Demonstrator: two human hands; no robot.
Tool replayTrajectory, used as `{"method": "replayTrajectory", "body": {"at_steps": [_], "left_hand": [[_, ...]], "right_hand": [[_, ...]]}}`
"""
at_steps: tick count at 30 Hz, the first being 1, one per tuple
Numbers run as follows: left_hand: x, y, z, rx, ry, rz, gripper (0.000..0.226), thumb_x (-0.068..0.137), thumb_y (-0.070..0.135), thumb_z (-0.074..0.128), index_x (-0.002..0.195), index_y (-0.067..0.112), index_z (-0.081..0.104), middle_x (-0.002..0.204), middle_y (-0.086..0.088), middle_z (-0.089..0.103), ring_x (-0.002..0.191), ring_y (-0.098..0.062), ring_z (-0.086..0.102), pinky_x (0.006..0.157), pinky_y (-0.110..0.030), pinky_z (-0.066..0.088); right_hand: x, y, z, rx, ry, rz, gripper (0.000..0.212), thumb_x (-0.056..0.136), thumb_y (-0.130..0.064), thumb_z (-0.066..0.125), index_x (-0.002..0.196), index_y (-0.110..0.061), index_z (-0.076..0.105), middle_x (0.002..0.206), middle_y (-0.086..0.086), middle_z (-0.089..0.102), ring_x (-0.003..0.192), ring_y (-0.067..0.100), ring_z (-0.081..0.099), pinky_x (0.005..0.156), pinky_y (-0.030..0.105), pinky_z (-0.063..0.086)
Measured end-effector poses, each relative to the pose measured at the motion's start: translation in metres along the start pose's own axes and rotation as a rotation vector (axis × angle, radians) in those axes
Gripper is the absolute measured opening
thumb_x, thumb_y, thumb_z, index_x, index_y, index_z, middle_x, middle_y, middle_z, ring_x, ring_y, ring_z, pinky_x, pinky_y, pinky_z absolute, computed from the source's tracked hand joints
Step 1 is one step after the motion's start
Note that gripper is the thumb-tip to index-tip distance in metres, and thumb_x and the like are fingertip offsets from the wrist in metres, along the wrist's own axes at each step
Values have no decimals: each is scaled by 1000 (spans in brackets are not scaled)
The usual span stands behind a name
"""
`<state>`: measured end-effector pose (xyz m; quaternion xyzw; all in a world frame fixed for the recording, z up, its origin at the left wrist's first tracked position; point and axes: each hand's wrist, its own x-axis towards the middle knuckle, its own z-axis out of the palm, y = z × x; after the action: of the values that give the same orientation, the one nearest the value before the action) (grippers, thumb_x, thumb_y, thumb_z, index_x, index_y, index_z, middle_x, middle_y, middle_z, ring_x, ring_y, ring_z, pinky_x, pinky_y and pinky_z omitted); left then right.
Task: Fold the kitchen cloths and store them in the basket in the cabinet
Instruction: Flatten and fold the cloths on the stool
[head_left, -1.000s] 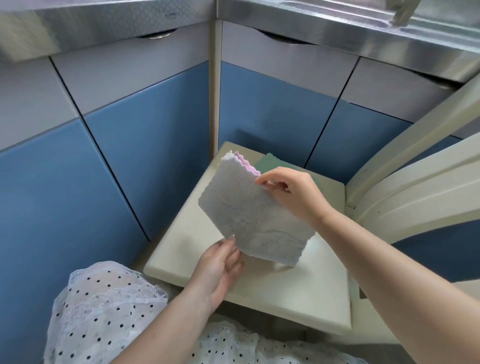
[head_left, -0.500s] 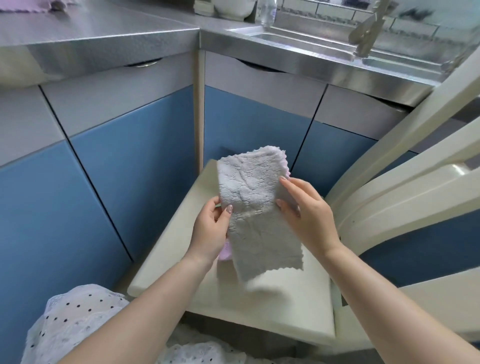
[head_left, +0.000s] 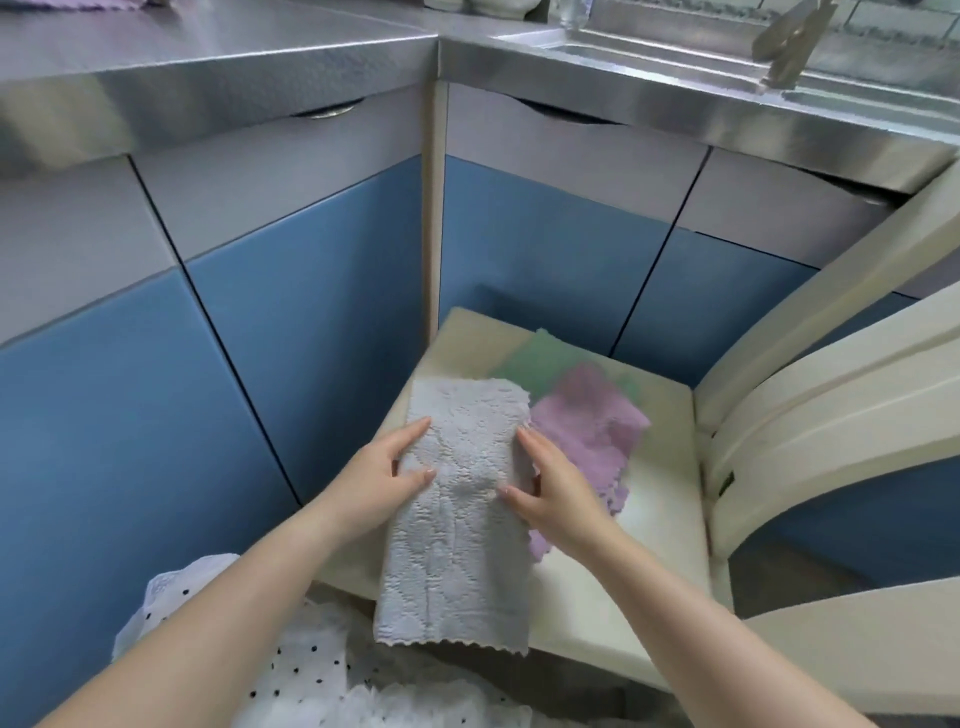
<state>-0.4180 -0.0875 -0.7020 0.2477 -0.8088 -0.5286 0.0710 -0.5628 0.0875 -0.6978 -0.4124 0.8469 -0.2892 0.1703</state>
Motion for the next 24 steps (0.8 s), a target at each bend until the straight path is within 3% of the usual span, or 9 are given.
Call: {"method": "replayTrajectory", "body": {"at_steps": [5,10,13,16,19,22,24], "left_hand": [[15,-31,0,274,-35,-38,70,86,21,65,147,25,30,152,8,29,137,-5,27,110,-17,15],[22,-37,0,455,-8,8,71,86,33,65,147,24,30,154,4,24,140,-12,23,112,-26,19],[12,-38,-5,590,58,50,67,86,40,61,145,24,33,157,4,15,142,-19,18,114,-36,20],[-7,-45,-12,763,55,278,52,92,38,53,141,23,41,155,4,24,145,-13,13,118,-39,13],[-28,-51,-14,918,-76,441,55,94,49,43,143,25,38,154,10,24,145,-10,8,117,-45,-7],[-44,-56,-14,1056,-282,471,72,87,70,25,148,30,23,156,12,10,144,-7,-5,113,-45,-21],[-52,-63,-15,1120,-412,466,82,82,78,20,150,33,7,156,13,-5,142,-5,-15,110,-45,-25]], "right_hand": [[13,14,39,-81,-116,85,78,87,-31,63,150,-15,18,158,1,13,144,15,15,114,24,13],[13,17,42,-194,-65,34,74,85,-39,63,146,-25,24,155,-1,19,132,22,39,99,36,40],[-3,19,32,-292,92,-43,63,82,-35,68,138,-25,42,149,8,31,118,28,52,88,39,50],[-26,23,25,-441,169,-330,53,71,-20,77,121,-16,62,137,15,51,112,35,58,90,47,48],[-52,28,32,-593,-52,-541,51,80,-34,65,130,-23,56,142,5,48,131,27,45,105,55,34],[-67,31,39,-574,-241,-526,56,89,-43,45,142,-26,40,151,0,35,141,21,29,112,56,22],[-73,35,41,-616,-258,-539,64,84,-44,49,144,-24,37,152,1,33,141,21,29,110,58,25]]}}
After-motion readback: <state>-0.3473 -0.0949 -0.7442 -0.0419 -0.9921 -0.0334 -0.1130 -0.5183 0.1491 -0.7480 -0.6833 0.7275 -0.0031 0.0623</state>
